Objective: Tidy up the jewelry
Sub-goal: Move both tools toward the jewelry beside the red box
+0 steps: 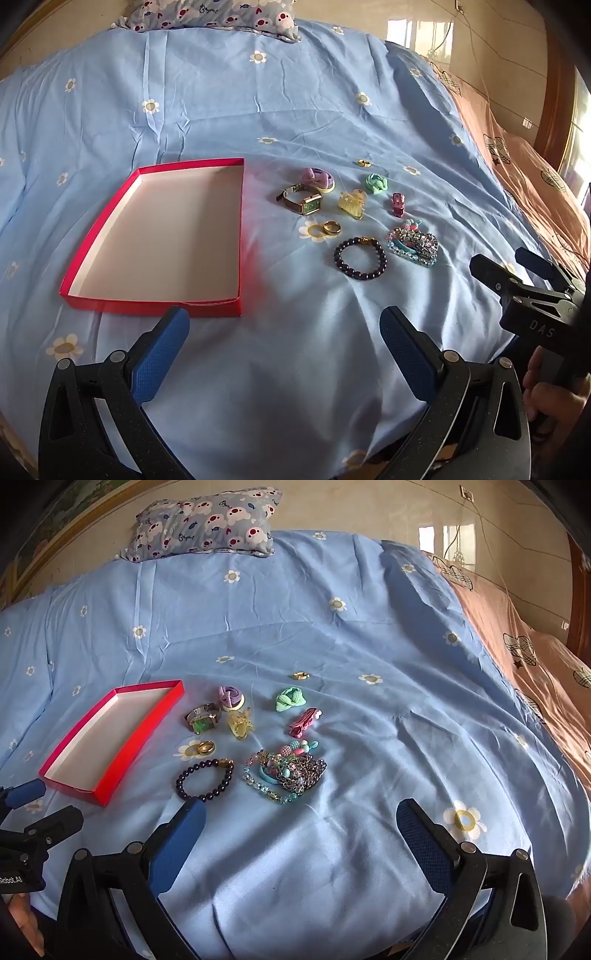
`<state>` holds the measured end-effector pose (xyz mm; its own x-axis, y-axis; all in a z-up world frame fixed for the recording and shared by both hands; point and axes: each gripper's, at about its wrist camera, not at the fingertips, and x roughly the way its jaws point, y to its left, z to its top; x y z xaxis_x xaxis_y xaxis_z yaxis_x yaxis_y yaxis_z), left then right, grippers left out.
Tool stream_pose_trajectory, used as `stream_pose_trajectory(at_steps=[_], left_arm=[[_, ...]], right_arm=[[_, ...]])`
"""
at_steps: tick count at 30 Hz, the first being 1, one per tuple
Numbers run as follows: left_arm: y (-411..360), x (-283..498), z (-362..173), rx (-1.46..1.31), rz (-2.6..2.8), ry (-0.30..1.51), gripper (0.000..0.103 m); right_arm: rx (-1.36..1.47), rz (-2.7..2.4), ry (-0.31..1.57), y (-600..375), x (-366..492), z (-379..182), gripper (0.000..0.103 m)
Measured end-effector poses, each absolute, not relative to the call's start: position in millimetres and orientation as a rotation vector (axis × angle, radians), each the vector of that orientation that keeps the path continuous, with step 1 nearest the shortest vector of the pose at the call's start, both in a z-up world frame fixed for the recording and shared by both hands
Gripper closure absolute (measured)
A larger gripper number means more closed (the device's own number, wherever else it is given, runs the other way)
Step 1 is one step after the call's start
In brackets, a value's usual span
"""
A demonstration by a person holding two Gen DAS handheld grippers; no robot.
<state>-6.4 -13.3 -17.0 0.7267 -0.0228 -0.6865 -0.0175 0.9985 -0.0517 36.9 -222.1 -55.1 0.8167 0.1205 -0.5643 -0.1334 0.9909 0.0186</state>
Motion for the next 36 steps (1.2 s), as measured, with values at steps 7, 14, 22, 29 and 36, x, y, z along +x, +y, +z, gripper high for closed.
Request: stream_pose_trajectory(at_steps=[7, 14, 22, 29, 36], left_arm=[[-14, -8, -16, -0.057, -0.002, 0.756, 0.0], [-14, -8, -16, -0.057, -0.004, 0.755, 0.0], [-14, -7, -13, -0.057, -0.004, 0.753, 0.0], [-14, -3, -11, -0.05, -0.01, 0.76, 0.0], [-18, 10, -11, -0.035, -0.03, 0.774, 0.0]], right_arm=[[-0.018, 0.142, 0.599, -221, 36, -53, 0.0], [-0.021, 0.148, 0.598, -222, 33, -54, 0.0], [-0.008, 0.154, 0.602, -222, 35, -53, 0.0], [-0.004, 0.162, 0.603, -222, 35, -52, 0.0], [-0.013, 0.159, 0.657, -227, 41, -55, 0.0]])
